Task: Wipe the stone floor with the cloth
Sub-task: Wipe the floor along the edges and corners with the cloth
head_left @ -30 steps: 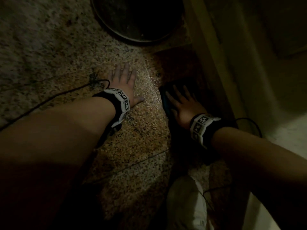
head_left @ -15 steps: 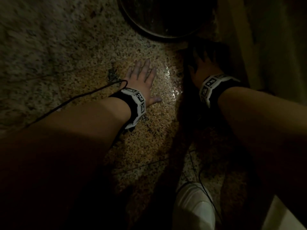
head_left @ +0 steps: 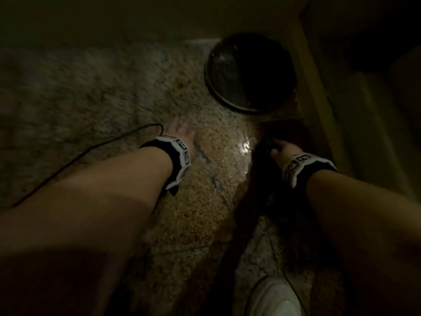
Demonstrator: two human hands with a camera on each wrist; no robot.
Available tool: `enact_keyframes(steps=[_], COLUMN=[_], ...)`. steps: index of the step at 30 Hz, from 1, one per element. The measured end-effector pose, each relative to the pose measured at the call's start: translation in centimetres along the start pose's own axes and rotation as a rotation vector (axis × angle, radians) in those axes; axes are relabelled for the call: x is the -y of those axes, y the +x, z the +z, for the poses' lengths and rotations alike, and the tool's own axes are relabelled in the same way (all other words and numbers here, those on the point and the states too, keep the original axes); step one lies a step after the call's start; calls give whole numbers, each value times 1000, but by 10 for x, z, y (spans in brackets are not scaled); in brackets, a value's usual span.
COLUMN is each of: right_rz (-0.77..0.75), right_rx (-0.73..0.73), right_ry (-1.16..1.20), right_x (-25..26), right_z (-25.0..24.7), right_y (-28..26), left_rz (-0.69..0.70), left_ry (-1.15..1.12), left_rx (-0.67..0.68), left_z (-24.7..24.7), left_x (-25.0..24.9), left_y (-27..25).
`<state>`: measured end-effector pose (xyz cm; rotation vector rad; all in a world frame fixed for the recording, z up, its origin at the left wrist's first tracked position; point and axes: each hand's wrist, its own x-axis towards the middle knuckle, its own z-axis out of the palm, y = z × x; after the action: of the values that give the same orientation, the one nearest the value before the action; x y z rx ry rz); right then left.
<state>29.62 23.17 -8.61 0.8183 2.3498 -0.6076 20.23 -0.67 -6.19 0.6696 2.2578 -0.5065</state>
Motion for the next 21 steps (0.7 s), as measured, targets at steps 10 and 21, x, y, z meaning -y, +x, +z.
enact_keyframes(steps=[10, 21], right_rz=[-243, -60], right_rx=[-6, -88], right_ry=[234, 110], right_x=[161, 227], right_z=[-30, -24], right_y=[-62, -117], left_rz=[-107, -23], left_ry=[-93, -305], left_rx=[-184, -217], left_z=[-80, -30], left_x=[112, 181], left_y=[-101, -112])
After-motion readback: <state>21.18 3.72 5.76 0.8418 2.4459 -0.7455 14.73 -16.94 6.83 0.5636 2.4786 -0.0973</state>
